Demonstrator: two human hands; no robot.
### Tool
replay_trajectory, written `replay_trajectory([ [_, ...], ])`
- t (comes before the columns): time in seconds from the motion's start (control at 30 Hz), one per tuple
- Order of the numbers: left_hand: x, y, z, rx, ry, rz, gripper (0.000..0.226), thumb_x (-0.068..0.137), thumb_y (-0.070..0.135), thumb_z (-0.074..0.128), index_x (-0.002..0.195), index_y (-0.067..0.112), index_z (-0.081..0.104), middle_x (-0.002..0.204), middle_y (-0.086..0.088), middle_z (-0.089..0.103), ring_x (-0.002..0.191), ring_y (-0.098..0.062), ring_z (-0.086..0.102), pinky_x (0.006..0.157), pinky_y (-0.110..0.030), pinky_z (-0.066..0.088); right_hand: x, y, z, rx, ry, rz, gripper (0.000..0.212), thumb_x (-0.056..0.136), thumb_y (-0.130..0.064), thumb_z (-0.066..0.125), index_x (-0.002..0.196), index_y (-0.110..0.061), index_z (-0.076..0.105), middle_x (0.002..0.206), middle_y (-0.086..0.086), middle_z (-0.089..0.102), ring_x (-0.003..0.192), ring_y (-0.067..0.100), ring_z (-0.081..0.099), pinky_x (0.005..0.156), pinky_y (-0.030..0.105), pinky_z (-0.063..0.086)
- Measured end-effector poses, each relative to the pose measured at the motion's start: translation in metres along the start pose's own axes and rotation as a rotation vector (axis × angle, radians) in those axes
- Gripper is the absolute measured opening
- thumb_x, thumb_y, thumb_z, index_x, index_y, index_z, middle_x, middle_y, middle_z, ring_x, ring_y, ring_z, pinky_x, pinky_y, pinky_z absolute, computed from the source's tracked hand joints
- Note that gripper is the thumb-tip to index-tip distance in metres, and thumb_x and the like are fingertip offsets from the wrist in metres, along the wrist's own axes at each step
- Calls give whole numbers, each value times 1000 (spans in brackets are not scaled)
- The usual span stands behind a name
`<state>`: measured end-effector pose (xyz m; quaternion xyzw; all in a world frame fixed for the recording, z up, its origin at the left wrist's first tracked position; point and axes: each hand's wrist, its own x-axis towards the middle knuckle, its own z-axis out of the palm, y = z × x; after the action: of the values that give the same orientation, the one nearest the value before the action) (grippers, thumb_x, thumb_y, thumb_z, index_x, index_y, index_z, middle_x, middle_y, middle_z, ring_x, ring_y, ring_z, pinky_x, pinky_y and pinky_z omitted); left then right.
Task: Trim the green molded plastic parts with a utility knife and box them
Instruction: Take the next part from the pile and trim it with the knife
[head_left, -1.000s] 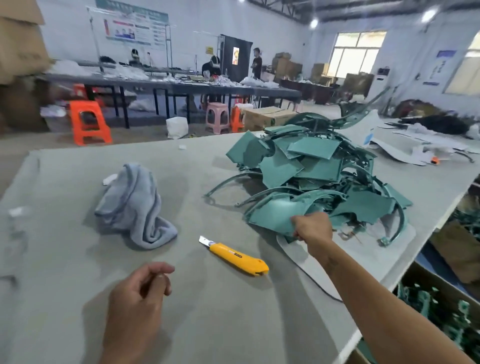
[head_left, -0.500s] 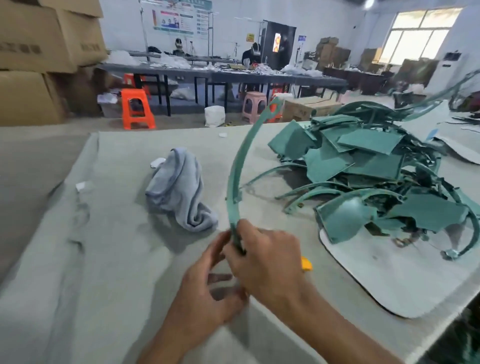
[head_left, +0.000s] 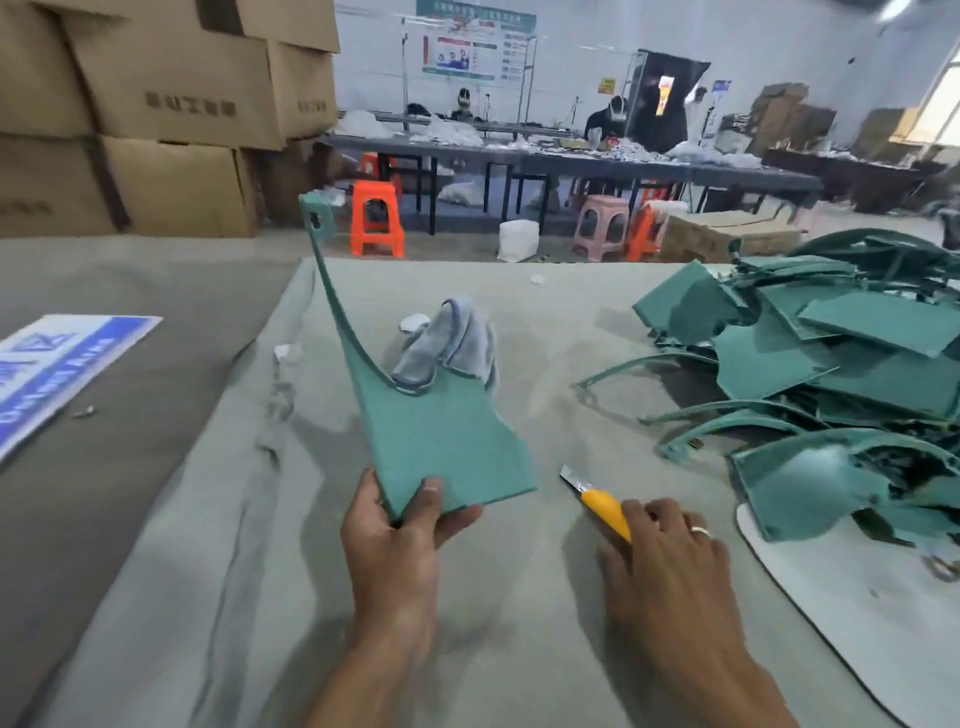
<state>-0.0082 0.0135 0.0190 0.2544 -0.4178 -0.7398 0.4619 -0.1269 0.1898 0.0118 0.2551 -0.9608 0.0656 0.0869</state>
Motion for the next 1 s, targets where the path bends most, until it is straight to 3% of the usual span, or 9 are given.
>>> replay_trajectory([
  [0.2,-3,4,-1,39,-4,1,24,90,-12,65,104,7,66,84,-4,74,69,-17,71,53,-31,59,10,15,-1,28,-8,52,47,98,-29,54,143,-32,45,132,-5,50,127,21,50,99,34,42],
  [0.33,-6,7,0,78,-16,28,30,88,-12,68,101,15,69,85,-5,74,65,-17,69,44,-34,55,13,14,1,556,246,203,31,99,-10,52,122,-29,59,94,5,65,96,38,64,77,45,48],
  [0.4,-7,7,1,85,-38,28,34,82,-7,74,99,23,72,85,-7,73,61,-18,66,40,-33,52,18,3,-9,883,364,174,8,104,-34,51,104,-29,58,74,-3,63,74,30,65,65,49,54],
  [0.47,-8,8,1,87,-51,15,34,72,4,74,99,24,73,82,-8,73,54,-20,62,38,-31,50,29,-10,-22,1254,260,159,38,94,-60,62,92,-22,58,64,-3,57,55,19,57,49,38,53],
  [0.53,-8,8,1,92,-68,6,37,69,8,73,103,21,74,80,-8,73,50,-21,59,37,-31,48,45,-22,-24,1503,94,149,32,85,-50,80,86,-21,67,63,1,52,49,18,50,41,28,44],
  [0.63,-10,10,1,112,-108,4,50,68,10,77,110,37,76,84,-5,76,47,-21,57,36,-30,47,63,-42,-20,1571,0,42,15,85,-32,85,84,-23,72,60,2,50,46,18,44,39,27,38],
  [0.73,-10,11,1,126,-130,20,55,68,12,78,111,46,76,89,-6,78,42,-22,52,34,-27,44,73,-53,-11,1679,-104,-34,31,77,-51,81,83,-22,74,54,3,45,42,18,36,39,25,32],
  [0.83,-6,11,-1,136,-135,40,49,67,13,78,108,39,79,82,-9,76,42,-19,51,34,-25,42,75,-62,0,1631,-110,-105,33,72,-49,83,85,-19,78,45,4,47,35,16,36,38,20,32],
  [1.0,1,6,-1,91,-57,77,29,59,23,86,87,18,83,77,-10,78,61,-18,70,49,-27,54,63,-81,20,1757,-112,161,21,64,-28,93,66,-21,74,45,1,43,36,12,34,37,20,29],
])
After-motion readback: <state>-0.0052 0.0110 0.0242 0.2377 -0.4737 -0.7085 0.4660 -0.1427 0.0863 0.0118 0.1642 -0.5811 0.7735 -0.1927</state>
